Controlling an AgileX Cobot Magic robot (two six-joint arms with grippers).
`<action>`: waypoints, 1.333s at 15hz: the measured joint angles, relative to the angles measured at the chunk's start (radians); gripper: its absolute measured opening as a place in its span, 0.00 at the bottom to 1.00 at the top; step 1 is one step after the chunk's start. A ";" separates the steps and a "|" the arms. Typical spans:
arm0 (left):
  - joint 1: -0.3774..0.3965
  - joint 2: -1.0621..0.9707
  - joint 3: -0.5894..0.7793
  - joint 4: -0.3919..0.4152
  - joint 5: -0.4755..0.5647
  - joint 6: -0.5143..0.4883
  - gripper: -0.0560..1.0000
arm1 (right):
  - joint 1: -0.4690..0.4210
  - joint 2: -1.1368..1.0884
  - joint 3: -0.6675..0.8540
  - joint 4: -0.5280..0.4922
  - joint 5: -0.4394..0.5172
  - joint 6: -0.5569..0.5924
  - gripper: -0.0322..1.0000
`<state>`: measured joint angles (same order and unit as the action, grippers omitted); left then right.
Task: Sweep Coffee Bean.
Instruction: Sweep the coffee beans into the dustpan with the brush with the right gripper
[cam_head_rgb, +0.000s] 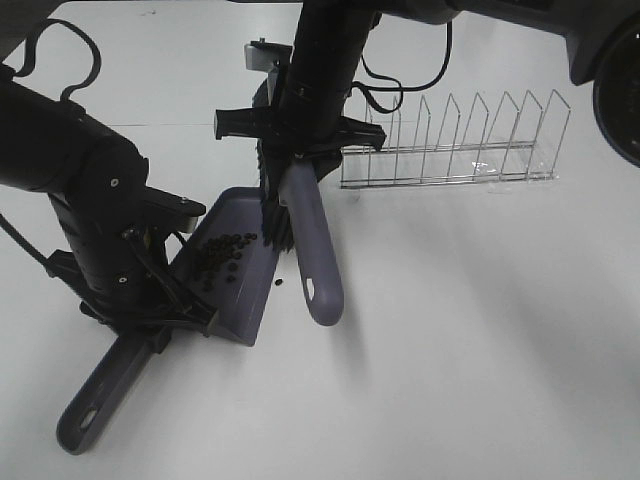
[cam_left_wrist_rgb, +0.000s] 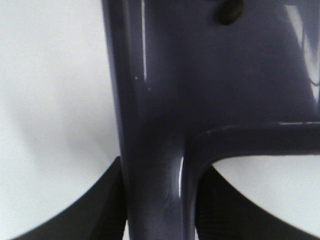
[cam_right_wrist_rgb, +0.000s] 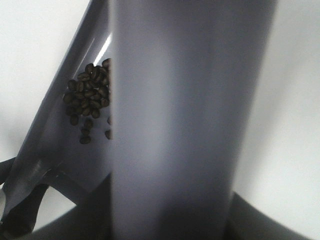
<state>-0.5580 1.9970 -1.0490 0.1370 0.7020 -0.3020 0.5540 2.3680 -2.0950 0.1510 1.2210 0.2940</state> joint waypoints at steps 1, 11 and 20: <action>0.000 0.000 0.000 0.000 0.000 0.000 0.38 | 0.000 -0.019 0.000 -0.015 0.001 -0.003 0.32; 0.000 0.000 0.000 -0.004 0.000 0.000 0.38 | 0.000 -0.067 0.164 -0.313 0.005 -0.022 0.32; 0.000 0.000 0.000 -0.007 -0.002 0.000 0.38 | 0.000 0.067 0.183 0.064 -0.070 -0.046 0.32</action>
<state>-0.5580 1.9970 -1.0490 0.1300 0.7000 -0.3020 0.5540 2.4350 -1.9120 0.2150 1.1510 0.2480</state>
